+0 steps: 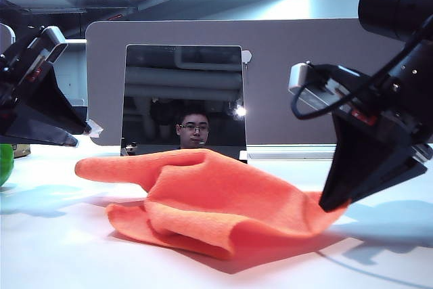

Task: Pick up the cloth from the table and use it to cover the mirror.

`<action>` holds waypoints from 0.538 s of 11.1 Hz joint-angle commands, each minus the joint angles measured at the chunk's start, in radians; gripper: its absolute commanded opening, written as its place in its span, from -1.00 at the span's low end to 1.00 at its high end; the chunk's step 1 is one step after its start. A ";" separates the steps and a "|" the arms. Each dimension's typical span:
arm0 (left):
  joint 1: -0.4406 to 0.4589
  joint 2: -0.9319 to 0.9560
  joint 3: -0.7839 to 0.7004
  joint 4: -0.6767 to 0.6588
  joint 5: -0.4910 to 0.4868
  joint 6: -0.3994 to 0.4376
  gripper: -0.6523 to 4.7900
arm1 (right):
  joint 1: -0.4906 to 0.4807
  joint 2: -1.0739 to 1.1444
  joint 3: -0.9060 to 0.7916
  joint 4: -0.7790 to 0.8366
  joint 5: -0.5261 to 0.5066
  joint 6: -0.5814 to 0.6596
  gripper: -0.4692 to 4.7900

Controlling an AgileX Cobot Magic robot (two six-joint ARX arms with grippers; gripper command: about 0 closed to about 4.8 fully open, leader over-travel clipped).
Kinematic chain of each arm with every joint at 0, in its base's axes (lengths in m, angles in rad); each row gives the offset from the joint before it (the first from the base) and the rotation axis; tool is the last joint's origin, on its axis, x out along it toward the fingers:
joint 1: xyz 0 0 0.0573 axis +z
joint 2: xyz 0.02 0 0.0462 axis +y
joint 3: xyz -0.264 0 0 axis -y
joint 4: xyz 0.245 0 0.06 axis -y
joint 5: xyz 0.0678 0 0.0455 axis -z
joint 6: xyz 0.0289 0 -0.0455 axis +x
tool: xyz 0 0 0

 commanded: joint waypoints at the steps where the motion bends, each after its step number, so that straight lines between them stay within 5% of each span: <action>1: 0.000 0.004 0.011 0.038 0.013 -0.062 -0.14 | 0.001 -0.010 0.003 -0.016 0.003 -0.060 -0.83; 4: 0.000 0.039 0.011 0.114 0.106 -0.261 -0.21 | 0.001 -0.011 0.003 0.017 -0.005 -0.107 -0.83; 6: 0.000 0.073 0.011 0.118 0.130 -0.291 -0.21 | 0.001 -0.011 0.003 0.035 -0.009 -0.116 -0.83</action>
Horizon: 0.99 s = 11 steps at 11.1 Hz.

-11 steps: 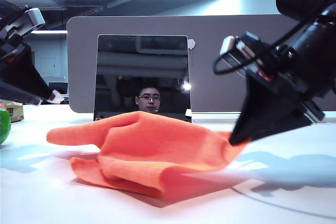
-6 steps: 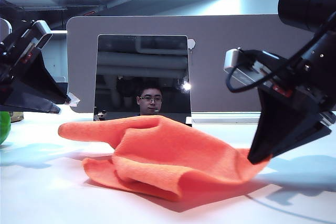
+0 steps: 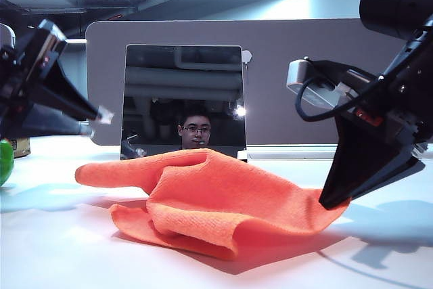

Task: Pick up the cloth from the table and use it to cover the mirror.

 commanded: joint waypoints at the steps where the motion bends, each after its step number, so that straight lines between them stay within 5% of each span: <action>1: 0.000 0.036 0.005 0.013 0.041 -0.039 -0.21 | 0.001 -0.004 0.003 0.040 -0.011 -0.015 -0.83; 11: 0.000 0.053 0.005 -0.064 -0.023 -0.039 -0.21 | 0.001 -0.004 0.003 0.151 0.002 -0.040 -0.83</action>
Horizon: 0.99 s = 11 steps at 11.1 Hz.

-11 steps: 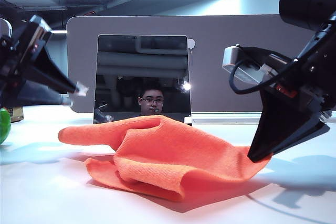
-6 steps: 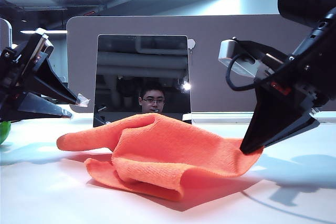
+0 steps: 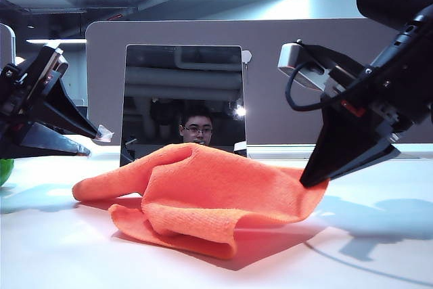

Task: Pick up the cloth from the table and use it to cover the mirror.

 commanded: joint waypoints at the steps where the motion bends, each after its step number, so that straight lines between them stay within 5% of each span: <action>1: 0.000 -0.002 0.005 -0.056 -0.018 -0.002 -0.21 | 0.001 -0.004 0.003 0.036 0.007 -0.003 -0.83; 11: 0.000 -0.002 0.005 -0.097 -0.114 0.009 -0.22 | 0.001 -0.004 0.003 0.036 0.028 -0.002 -0.83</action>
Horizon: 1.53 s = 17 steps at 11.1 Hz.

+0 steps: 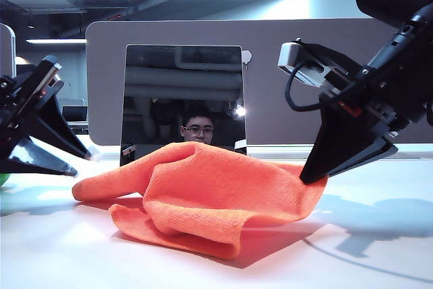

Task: Pick up the cloth from the table and use it to cover the mirror.

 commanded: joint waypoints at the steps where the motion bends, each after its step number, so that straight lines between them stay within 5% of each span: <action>1: 0.000 0.010 0.006 0.074 -0.051 0.001 -0.22 | 0.001 -0.004 0.003 0.011 -0.006 -0.002 -0.83; 17: -0.014 0.134 0.063 0.085 0.003 -0.008 -0.22 | 0.001 -0.003 0.003 0.011 -0.006 -0.001 -0.83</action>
